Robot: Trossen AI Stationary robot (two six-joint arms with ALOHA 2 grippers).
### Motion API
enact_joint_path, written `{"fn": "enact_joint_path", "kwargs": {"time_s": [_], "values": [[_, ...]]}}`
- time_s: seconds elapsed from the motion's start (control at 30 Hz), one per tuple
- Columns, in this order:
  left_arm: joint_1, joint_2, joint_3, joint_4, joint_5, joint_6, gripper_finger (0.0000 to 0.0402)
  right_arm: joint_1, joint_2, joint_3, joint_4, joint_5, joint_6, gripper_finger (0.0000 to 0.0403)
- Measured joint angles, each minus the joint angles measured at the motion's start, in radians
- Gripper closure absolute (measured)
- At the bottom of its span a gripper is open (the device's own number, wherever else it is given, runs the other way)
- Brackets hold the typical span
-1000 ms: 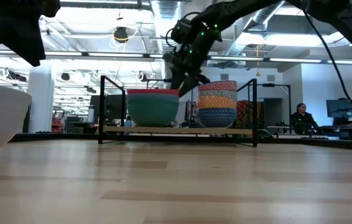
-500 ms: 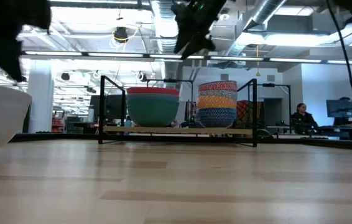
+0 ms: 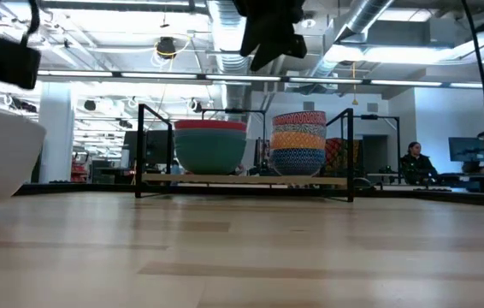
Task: Place and stack bowls onto a shelf
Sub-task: Stack the white bowl on top of the red bowl on the shelf
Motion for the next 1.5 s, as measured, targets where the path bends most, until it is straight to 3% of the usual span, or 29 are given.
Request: {"fn": "enact_joint_path", "kwargs": {"time_s": [0.1,0.2,0.37,0.53,0.63,0.87,1.17,1.33,1.5], "values": [[0.000,0.001,-0.025,-0.005,0.011,-0.067,0.0359,0.069,0.013,-0.021,0.030,0.016,0.056,0.0214],[0.000,0.001,-0.022,0.012,-0.056,-0.116,0.0393,0.143,0.014,-0.089,0.140,0.062,0.092,0.0214],[0.029,0.015,-0.022,0.053,-0.150,-0.182,0.0401,0.176,0.014,-0.148,0.312,0.089,0.146,0.0214],[0.078,0.068,0.038,0.112,-0.262,-0.054,0.0401,0.150,0.014,-0.150,0.372,0.094,0.140,0.0206],[0.118,0.125,0.122,0.103,-0.312,0.098,0.0401,0.136,0.014,-0.150,0.395,0.092,0.110,0.0190],[0.216,0.283,0.378,-0.056,-0.402,0.335,0.0401,0.112,0.037,-0.147,0.420,0.046,-0.021,0.0155],[0.308,0.397,0.625,-0.128,-0.397,0.498,0.0401,0.098,0.066,-0.151,0.273,0.040,-0.119,0.0155],[0.335,0.408,0.686,-0.128,-0.357,0.500,0.0401,0.098,0.060,-0.147,0.254,0.070,-0.153,0.0203],[0.360,0.403,0.693,-0.118,-0.291,0.450,0.0395,0.080,0.061,-0.149,0.250,0.093,-0.149,0.0338]]}}
